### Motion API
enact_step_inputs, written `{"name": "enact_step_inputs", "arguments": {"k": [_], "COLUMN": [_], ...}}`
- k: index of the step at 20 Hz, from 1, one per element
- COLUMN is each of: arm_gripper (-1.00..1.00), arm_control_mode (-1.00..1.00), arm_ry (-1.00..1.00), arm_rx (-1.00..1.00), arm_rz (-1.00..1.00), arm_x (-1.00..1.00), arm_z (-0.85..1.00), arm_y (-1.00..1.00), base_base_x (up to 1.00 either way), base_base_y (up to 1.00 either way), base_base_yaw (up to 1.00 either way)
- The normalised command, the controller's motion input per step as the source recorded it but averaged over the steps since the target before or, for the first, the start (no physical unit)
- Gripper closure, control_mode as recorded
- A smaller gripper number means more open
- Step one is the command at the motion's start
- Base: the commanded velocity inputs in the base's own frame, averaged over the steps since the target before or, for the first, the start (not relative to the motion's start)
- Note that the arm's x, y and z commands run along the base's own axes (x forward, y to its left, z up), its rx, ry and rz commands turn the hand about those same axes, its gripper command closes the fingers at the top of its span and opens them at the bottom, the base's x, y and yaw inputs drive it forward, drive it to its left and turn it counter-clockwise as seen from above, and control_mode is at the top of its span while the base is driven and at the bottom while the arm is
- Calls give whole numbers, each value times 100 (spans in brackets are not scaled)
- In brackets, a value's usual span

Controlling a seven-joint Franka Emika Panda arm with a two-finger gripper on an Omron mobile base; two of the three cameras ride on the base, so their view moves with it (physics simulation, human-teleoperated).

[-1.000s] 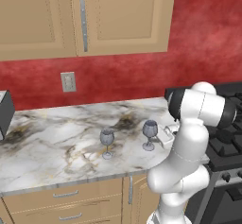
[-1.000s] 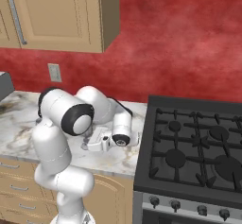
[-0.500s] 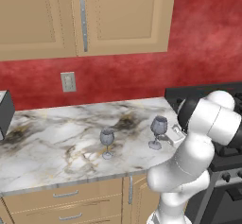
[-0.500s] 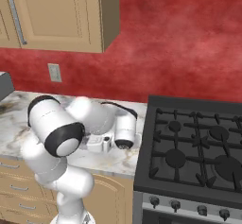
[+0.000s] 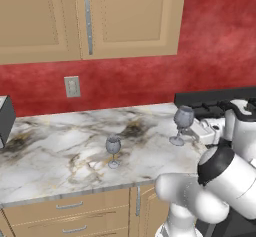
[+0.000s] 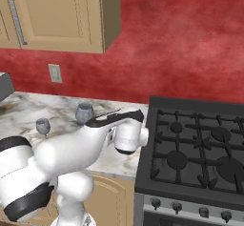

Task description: Retrieve the wine glasses from the counter and place one next to each plate.

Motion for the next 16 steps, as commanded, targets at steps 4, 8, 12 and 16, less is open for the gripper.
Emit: {"name": "enact_step_inputs", "arguments": {"k": [4, 8, 12, 16], "arm_gripper": [100, 100, 100, 100], "arm_control_mode": [-100, -100, -100, 100], "arm_ry": [-1, -4, -8, -2], "arm_rx": [-1, 0, 0, 0], "arm_rz": [-9, 0, 0, 0], "arm_x": [-35, -34, -52, -41], "arm_z": [93, 86, 70, 47], "arm_y": [-6, -1, 0, 0], "base_base_x": [0, 0, 0, -3], "base_base_y": [0, 0, 0, 0], "base_base_yaw": [0, 0, 0, -1]}}
